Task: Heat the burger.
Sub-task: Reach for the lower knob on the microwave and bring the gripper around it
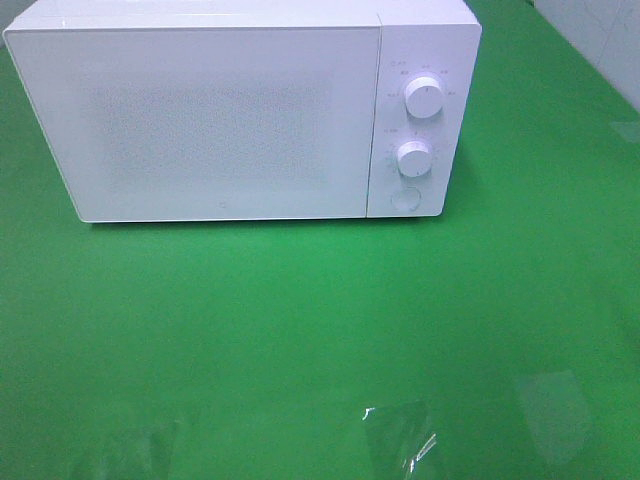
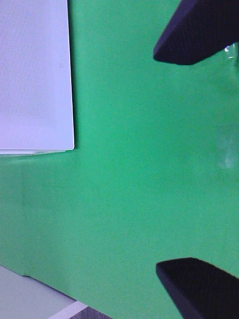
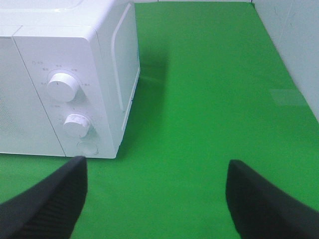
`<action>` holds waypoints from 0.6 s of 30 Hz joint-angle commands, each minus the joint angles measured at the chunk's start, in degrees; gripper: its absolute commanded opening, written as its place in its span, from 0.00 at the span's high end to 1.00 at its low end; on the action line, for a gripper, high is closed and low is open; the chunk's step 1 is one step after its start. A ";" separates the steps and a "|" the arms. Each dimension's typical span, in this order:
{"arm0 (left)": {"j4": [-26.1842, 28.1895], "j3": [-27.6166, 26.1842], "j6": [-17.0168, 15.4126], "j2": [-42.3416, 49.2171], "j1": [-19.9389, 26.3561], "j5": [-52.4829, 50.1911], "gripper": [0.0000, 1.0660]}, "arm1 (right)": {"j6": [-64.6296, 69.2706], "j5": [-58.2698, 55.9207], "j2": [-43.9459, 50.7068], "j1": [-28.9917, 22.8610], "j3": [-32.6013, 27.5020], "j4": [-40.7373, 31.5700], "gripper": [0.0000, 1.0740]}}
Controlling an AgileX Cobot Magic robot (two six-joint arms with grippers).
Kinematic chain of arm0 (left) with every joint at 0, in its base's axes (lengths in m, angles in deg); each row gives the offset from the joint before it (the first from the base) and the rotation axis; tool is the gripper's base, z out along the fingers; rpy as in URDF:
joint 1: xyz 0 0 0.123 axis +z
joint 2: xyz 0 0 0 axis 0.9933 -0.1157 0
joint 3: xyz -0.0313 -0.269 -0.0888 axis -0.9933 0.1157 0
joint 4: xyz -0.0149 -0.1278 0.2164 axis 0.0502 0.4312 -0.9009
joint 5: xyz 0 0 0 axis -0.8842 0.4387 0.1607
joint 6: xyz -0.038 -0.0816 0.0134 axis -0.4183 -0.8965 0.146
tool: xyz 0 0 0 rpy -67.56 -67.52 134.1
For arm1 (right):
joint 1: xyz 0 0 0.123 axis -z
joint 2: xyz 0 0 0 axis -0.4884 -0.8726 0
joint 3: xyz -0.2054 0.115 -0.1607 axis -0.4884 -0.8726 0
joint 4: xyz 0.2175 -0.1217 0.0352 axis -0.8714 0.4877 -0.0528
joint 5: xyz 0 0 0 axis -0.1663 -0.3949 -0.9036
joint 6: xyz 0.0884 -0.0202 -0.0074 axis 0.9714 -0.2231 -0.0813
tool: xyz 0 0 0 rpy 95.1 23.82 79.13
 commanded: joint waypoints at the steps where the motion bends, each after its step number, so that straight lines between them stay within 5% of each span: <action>1: 0.17 -0.06 -0.46 1.38 0.23 -0.69 0.08 | 0.34 5.73 -4.13 0.40 0.40 0.06 0.32; 11: 0.17 -0.06 -0.46 1.38 0.23 -0.69 0.08 | 0.29 17.13 -12.89 0.40 0.11 2.06 0.32; 18: 0.17 -0.06 -0.46 1.38 0.23 -0.69 0.08 | 0.29 32.26 -19.94 0.40 -5.56 -2.69 0.32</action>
